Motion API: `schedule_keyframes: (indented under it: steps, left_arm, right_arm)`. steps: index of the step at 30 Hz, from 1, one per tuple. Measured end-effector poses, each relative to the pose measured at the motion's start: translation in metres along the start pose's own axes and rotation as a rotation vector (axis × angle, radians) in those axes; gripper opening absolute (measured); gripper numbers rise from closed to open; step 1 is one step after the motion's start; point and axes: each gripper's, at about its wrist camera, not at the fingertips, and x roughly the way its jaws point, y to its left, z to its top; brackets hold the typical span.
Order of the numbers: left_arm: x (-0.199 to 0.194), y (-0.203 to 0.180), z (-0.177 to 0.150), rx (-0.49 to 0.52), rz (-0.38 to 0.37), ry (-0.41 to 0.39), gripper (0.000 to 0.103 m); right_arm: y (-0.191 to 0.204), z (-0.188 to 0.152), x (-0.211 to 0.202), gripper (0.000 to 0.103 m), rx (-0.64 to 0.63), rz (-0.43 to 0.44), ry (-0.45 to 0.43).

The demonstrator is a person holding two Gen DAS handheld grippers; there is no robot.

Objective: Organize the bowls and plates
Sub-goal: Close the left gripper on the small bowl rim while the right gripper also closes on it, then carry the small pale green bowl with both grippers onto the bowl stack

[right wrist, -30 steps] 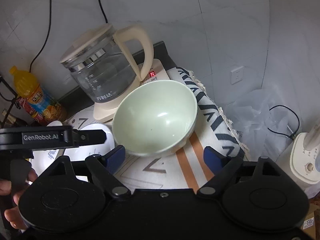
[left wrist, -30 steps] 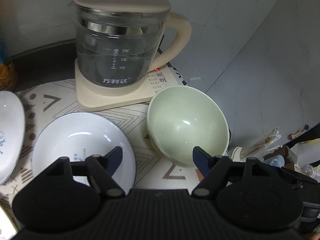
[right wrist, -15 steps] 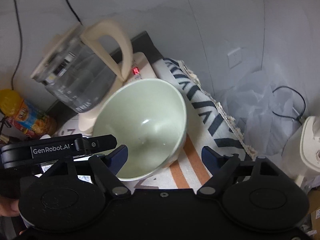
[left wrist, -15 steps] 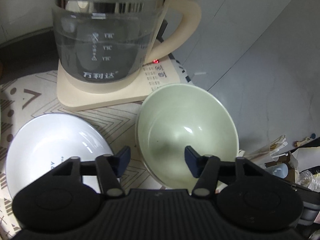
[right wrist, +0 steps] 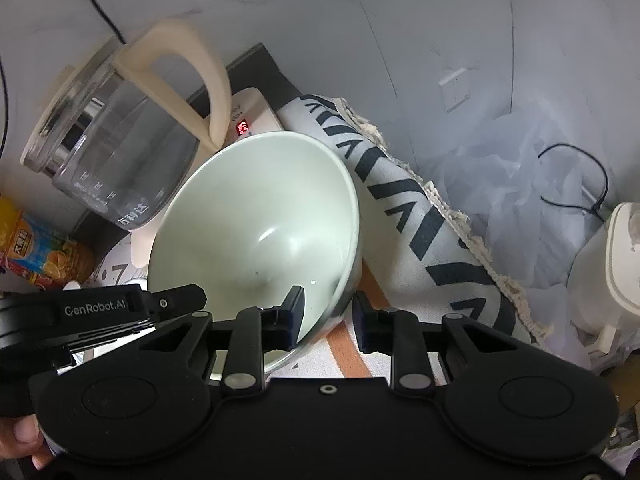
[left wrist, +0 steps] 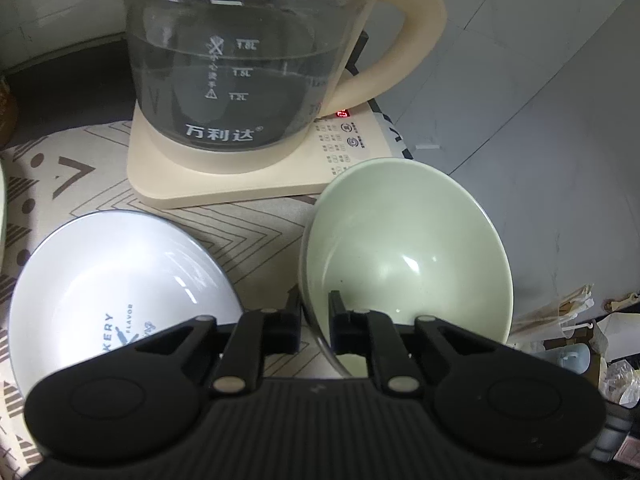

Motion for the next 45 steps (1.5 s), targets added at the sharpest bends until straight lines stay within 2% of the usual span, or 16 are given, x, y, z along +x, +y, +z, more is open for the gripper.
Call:
schedule_keyframes:
  steps: [9, 22, 32, 45]
  left_arm:
    - [-0.040, 0.001, -0.015, 0.013, -0.036, -0.053, 0.011]
    - [-0.089, 0.010, -0.040, 0.036, -0.071, -0.077, 0.012]
    - [-0.122, 0.025, -0.060, 0.051, -0.094, -0.112, 0.012]
    - [-0.150, 0.047, -0.093, 0.035, -0.104, -0.116, 0.012]
  right_arm:
    - [0.009, -0.011, -0.036, 0.026, 0.016, 0.025, -0.065]
    - [0.030, -0.039, -0.079, 0.026, 0.005, 0.023, -0.149]
    - [0.045, -0.068, -0.104, 0.026, 0.002, 0.035, -0.186]
    - [0.062, -0.105, -0.126, 0.026, 0.007, 0.027, -0.196]
